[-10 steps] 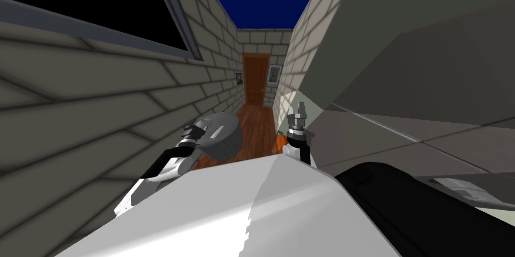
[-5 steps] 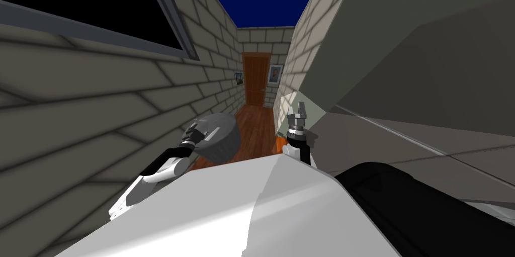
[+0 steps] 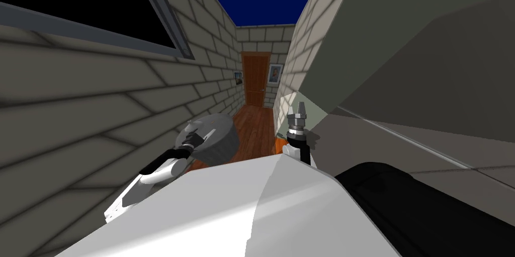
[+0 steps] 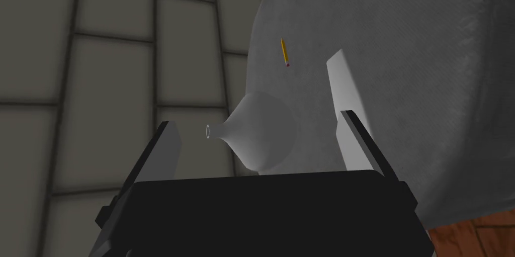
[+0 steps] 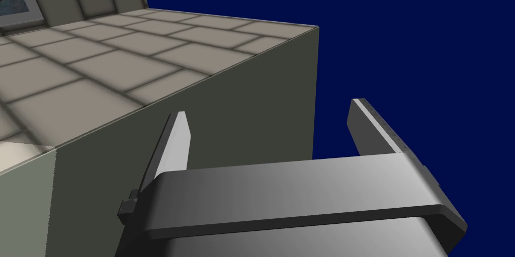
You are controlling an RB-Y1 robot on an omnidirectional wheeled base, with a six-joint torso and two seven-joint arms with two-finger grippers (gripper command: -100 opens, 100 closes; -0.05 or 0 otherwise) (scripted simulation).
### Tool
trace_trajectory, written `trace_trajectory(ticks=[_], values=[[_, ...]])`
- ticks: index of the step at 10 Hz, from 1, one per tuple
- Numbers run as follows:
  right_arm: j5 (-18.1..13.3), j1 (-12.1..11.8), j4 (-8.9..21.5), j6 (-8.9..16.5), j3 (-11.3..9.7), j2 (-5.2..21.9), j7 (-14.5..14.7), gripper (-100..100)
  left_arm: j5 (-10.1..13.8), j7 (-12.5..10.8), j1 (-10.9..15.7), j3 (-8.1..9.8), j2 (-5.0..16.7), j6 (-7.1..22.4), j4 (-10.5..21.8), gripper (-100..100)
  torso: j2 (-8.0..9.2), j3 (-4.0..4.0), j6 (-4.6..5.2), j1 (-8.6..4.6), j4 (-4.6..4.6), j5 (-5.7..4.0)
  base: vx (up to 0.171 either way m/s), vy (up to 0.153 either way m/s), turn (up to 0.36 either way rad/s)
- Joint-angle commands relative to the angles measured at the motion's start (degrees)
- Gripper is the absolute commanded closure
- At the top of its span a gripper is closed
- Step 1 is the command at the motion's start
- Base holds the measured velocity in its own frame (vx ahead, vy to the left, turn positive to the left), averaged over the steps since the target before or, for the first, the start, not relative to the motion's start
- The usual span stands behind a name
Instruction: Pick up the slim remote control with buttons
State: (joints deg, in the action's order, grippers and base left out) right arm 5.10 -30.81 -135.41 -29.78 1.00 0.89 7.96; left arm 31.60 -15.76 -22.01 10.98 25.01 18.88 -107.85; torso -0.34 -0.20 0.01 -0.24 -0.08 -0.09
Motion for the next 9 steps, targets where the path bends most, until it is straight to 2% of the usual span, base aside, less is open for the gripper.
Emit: trace_trajectory(ticks=[1, 2, 3, 4, 5, 6, 7, 9], values=[[0.0, 0.0, 0.0, 0.0, 0.0, 0.0, 0.0, 0, 2.2, -1.3, -0.2, 0.91, 2.1, 2.9, 2.5, -100, 0.00, 0.00, 0.00, 0.00, 0.00, 0.00, 0.094, -0.084, 0.012], [0.0, 0.0, 0.0, 0.0, 0.0, 0.0, 0.0, 0, 2.2, -1.3, -0.2, 0.91, 2.1, 4.1, 2.5, -100, -0.10, -0.05, 0.00, 0.02, -0.02, 0.01, 0.090, -0.078, 0.010], [0.0, 0.0, 0.0, 0.0, 0.0, 0.0, 0.0, 0, 3.6, -2.4, -0.1, 1.71, 3.1, 5.7, 4.5, -100, -0.10, -0.06, 0.00, 0.04, -0.02, 0.01, 0.149, -0.091, -0.006], [0.0, 0.0, 0.0, 0.0, 0.0, 0.0, 0.0, 0, 3.6, -2.4, -0.1, 1.71, 3.1, 7.3, 4.5, -100, -0.27, -0.15, 0.00, 0.01, -0.05, 0.01, 0.119, -0.066, 0.007], [0.0, 0.0, 0.0, 0.0, 0.0, 0.0, 0.0, 0, 4.8, -3.5, -0.1, 2.56, 4.2, 9.0, 6.6, -100, -0.23, -0.14, 0.01, 0.08, -0.06, 0.02, 0.095, -0.066, -0.022], [0.0, 0.0, 0.0, 0.0, 0.0, 0.0, 0.0, 0, 4.8, -3.5, -0.1, 2.56, 4.2, 10.4, 6.6, -100, -0.17, -0.10, 0.01, 0.10, -0.04, 0.03, 0.083, -0.061, -0.011], [0.0, 0.0, 0.0, 0.0, 0.0, 0.0, 0.0, 0, 6.0, -4.6, -0.2, 3.44, 5.2, 11.9, 8.7, -100, -0.11, -0.07, 0.01, 0.11, -0.03, 0.03, 0.146, -0.046, -0.041], [0.0, 0.0, 0.0, 0.0, 0.0, 0.0, 0.0, 0, 6.0, -4.6, -0.2, 3.44, 5.2, 13.6, 8.7, -100, -0.23, -0.14, 0.01, 0.22, -0.06, 0.05, 0.076, -0.024, -0.006]])
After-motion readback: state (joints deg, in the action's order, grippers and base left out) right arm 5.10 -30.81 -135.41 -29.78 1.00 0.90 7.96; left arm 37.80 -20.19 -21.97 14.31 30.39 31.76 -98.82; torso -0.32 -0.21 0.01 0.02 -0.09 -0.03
